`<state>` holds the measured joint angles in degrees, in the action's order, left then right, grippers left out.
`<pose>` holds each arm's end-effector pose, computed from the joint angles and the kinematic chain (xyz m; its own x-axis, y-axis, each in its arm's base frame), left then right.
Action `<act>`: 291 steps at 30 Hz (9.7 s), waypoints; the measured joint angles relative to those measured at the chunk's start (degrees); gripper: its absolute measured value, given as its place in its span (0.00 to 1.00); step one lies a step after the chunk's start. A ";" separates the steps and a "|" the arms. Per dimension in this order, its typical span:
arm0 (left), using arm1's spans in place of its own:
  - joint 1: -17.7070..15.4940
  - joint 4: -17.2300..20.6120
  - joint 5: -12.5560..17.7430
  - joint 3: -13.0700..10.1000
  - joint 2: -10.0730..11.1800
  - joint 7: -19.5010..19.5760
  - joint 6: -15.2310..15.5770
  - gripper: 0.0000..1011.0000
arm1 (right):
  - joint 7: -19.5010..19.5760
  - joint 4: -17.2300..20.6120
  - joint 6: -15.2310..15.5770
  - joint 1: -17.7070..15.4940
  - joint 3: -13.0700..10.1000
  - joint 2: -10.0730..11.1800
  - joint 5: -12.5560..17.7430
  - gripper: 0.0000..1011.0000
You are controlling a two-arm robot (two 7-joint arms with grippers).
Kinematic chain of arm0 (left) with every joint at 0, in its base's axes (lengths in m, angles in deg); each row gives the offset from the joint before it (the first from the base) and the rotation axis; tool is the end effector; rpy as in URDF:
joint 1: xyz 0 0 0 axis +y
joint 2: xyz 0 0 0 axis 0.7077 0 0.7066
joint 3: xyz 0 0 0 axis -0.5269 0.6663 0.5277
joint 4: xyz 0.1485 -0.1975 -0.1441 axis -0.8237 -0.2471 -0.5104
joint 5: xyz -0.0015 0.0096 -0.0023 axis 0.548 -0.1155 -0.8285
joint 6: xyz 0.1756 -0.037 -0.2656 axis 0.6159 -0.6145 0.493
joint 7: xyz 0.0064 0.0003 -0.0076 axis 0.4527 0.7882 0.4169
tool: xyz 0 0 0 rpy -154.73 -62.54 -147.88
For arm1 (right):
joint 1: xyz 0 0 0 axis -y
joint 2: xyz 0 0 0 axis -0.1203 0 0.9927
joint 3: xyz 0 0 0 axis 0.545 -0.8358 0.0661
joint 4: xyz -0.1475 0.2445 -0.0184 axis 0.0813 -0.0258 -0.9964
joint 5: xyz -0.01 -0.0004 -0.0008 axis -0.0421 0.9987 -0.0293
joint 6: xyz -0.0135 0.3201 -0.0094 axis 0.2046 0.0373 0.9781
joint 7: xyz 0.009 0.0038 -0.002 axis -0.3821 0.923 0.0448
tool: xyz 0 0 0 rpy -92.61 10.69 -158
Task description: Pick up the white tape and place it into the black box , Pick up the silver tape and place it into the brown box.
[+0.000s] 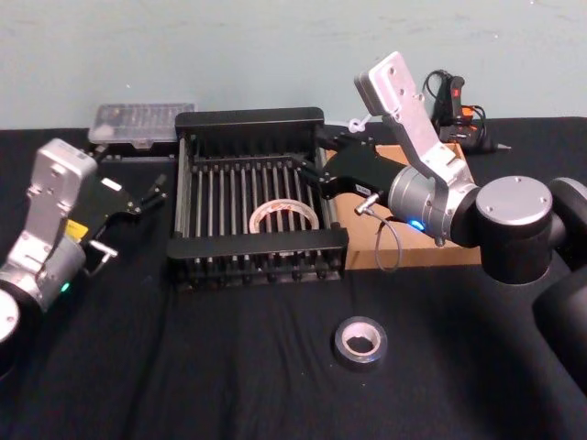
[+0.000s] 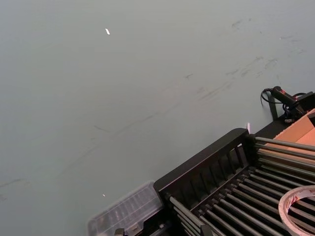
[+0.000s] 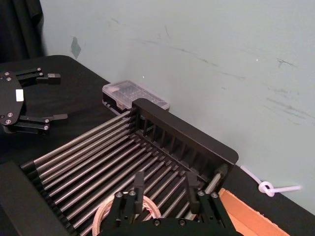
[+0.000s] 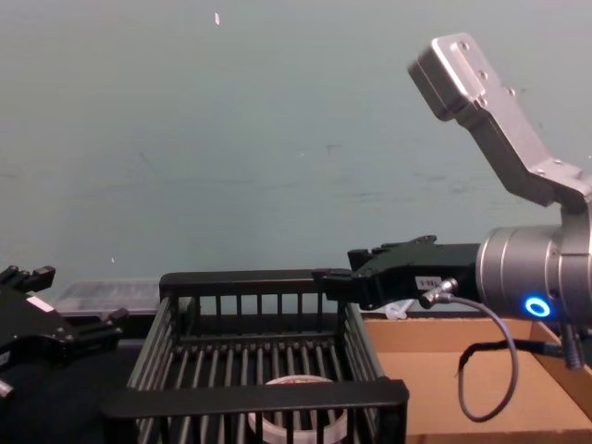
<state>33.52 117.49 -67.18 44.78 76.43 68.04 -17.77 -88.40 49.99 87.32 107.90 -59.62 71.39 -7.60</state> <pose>0.3684 0.0771 -0.3012 0.2923 0.8803 0.3737 -0.9552 0.2874 0.0703 0.4274 0.0611 -0.2210 0.6705 -0.7215 0.1729 0.7377 0.6236 -0.2585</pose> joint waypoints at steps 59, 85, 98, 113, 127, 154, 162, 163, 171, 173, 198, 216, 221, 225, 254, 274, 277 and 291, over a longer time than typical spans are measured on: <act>0.00 0.00 0.00 0.00 0.00 0.00 0.00 0.99 | -6.46 23.21 12.15 -21.24 -5.40 20.37 10.88 0.99; 0.00 0.00 0.00 0.00 0.00 0.00 0.00 0.99 | -6.15 19.17 13.03 -18.10 0.36 21.42 9.23 0.99; 0.00 0.00 0.00 0.00 0.00 0.00 0.00 0.99 | -6.06 17.92 13.72 -17.14 1.24 20.78 8.06 0.99; 0.00 0.00 0.00 0.00 0.00 0.00 0.00 0.99 | -6.03 17.87 13.82 -17.08 1.34 20.74 7.84 0.99; 0.00 0.00 0.00 0.00 0.00 0.00 0.00 0.99 | -6.03 17.94 13.77 -17.14 1.27 20.80 7.97 0.66; 0.00 0.00 0.00 0.00 0.00 0.00 0.00 0.99 | -6.03 17.96 13.70 -17.15 1.26 20.80 8.05 0.14; 0.00 0.00 0.00 0.00 0.00 0.00 0.00 0.99 | -6.03 17.95 13.71 -17.15 1.27 20.80 8.05 0.14; 0.00 0.00 0.00 0.00 0.00 0.00 0.00 0.99 | -6.05 17.95 13.67 -17.14 1.27 20.80 8.01 0.14; 0.00 0.00 0.00 0.00 0.00 0.00 0.00 0.99 | -5.94 18.70 13.05 -17.48 0.39 20.76 8.13 0.14; 0.00 0.00 0.00 0.00 0.00 0.00 0.00 0.99 | -5.67 18.99 12.96 -17.63 -0.22 20.68 8.47 0.14; 0.00 0.00 0.00 0.00 0.00 0.00 0.00 0.99 | 1.97 10.68 11.98 -8.83 -7.26 14.23 7.52 0.14; 0.00 0.00 0.00 0.00 0.00 0.00 0.00 0.99 | 3.09 0.14 11.67 -2.37 -6.53 10.39 3.21 0.14; 0.00 0.00 0.00 0.00 0.00 0.00 0.00 0.99 | 3.06 0.48 11.68 -2.53 -6.53 10.50 3.30 0.14; 0.00 0.00 0.00 0.00 0.00 0.00 0.00 0.99 | 3.03 0.64 11.68 -2.63 -6.55 10.57 3.36 0.14; 0.00 0.00 0.00 0.00 0.00 0.00 0.00 0.99 | 2.94 1.04 11.71 -2.84 -6.58 10.73 3.61 0.83; 0.00 0.00 0.00 0.00 0.00 0.00 0.00 0.99 | 6.12 2.29 8.51 -4.62 -9.08 9.57 2.80 0.99; 0.00 0.00 0.00 0.00 0.00 0.00 0.00 0.99 | 12.17 4.00 1.17 -7.13 -10.65 8.43 -0.68 0.99; 0.00 0.00 0.00 0.00 0.00 0.00 0.00 0.99 | 22.82 1.15 -14.84 -11.57 -10.41 6.61 -12.30 0.99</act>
<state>33.53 117.49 -67.17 44.78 76.42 68.04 -17.77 -65.57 51.13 72.49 96.33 -70.02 78.00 -19.90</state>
